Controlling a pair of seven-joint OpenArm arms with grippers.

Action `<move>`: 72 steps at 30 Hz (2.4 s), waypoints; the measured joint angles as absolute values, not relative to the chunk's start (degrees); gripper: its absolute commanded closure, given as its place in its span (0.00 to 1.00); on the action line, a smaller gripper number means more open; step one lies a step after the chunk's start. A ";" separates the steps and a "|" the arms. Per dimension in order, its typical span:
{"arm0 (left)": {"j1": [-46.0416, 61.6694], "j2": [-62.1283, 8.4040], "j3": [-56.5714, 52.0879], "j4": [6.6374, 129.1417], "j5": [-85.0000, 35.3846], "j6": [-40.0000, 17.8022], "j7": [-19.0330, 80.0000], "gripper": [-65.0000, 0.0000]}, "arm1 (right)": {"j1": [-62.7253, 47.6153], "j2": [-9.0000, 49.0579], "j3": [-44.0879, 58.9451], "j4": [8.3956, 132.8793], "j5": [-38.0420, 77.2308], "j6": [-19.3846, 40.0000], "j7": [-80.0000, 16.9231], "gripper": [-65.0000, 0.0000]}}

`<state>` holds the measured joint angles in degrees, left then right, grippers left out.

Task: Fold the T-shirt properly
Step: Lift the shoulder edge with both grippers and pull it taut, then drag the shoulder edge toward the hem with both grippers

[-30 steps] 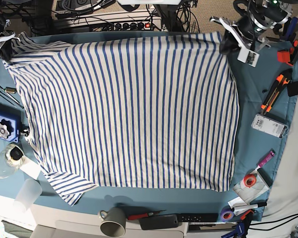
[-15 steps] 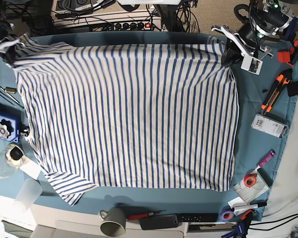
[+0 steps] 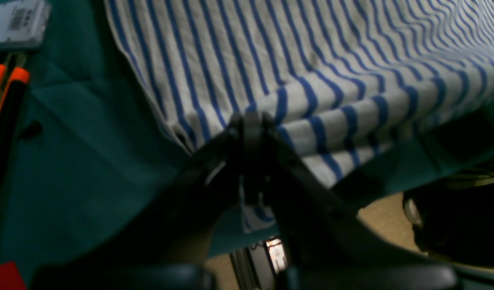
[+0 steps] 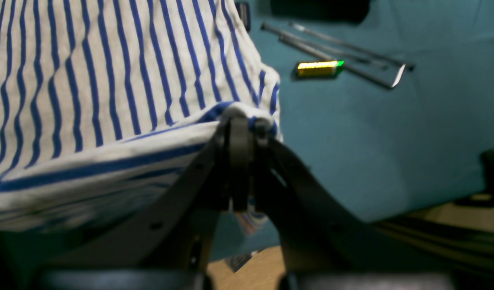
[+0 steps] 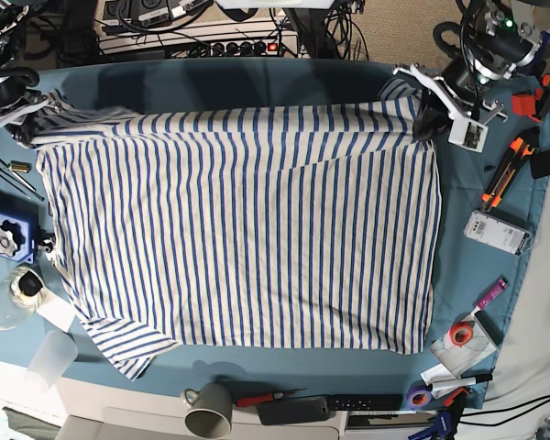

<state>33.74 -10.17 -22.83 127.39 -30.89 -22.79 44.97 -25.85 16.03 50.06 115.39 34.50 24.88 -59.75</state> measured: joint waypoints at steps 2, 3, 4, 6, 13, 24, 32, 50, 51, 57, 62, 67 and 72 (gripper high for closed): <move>32.91 -10.17 -22.83 127.09 -31.07 -22.79 44.88 1.00 | -25.85 17.34 50.06 115.39 34.30 24.86 -58.85 1.00; 32.60 -10.15 -22.76 127.09 -31.05 -22.79 44.40 1.00 | -25.63 17.78 50.06 115.39 33.80 24.77 -58.08 1.00; 32.36 -10.15 -22.70 127.09 -31.07 -22.79 43.75 1.00 | -25.08 18.13 50.06 115.39 32.99 24.14 -58.06 1.00; 31.66 -10.15 -22.61 127.09 -31.00 -22.98 43.59 1.00 | -23.59 18.57 50.06 115.35 32.34 23.73 -58.02 1.00; 28.82 -10.20 -22.72 126.30 -28.51 -22.06 43.27 1.00 | -18.39 19.44 49.93 108.20 32.16 23.18 -57.80 1.00; 24.27 -10.15 -22.85 121.71 -28.73 -22.52 43.03 1.00 | -12.56 21.43 45.93 99.00 31.46 23.59 -58.46 1.00; 29.47 -10.15 -22.83 124.79 -34.13 -22.55 49.32 0.91 | -12.34 21.39 42.83 98.98 29.98 23.79 -58.43 1.00; 31.11 -9.89 -7.90 124.27 -30.02 -17.67 49.10 0.69 | -12.23 21.39 42.83 98.98 29.98 23.79 -60.01 1.00; 31.09 -9.85 -7.07 124.25 -29.02 -17.06 48.88 0.69 | -12.23 21.39 42.83 98.98 29.98 23.77 -60.03 1.00; 30.70 -6.42 -5.96 121.93 -28.49 -15.35 45.80 0.69 | -12.23 21.39 42.83 98.98 29.98 23.77 -61.04 1.00; 25.78 -5.69 -6.09 113.12 -26.00 -12.05 47.03 0.69 | -12.23 21.39 42.83 98.98 30.00 23.79 -61.08 1.00; 24.64 -5.45 -6.00 111.74 -26.52 -11.55 49.69 0.69 | -12.23 21.39 42.83 98.98 30.00 23.79 -61.06 1.00; 24.75 -5.41 -6.00 111.81 -25.96 -8.95 49.71 0.69 | -12.23 21.39 42.83 98.98 29.95 23.77 -61.06 1.00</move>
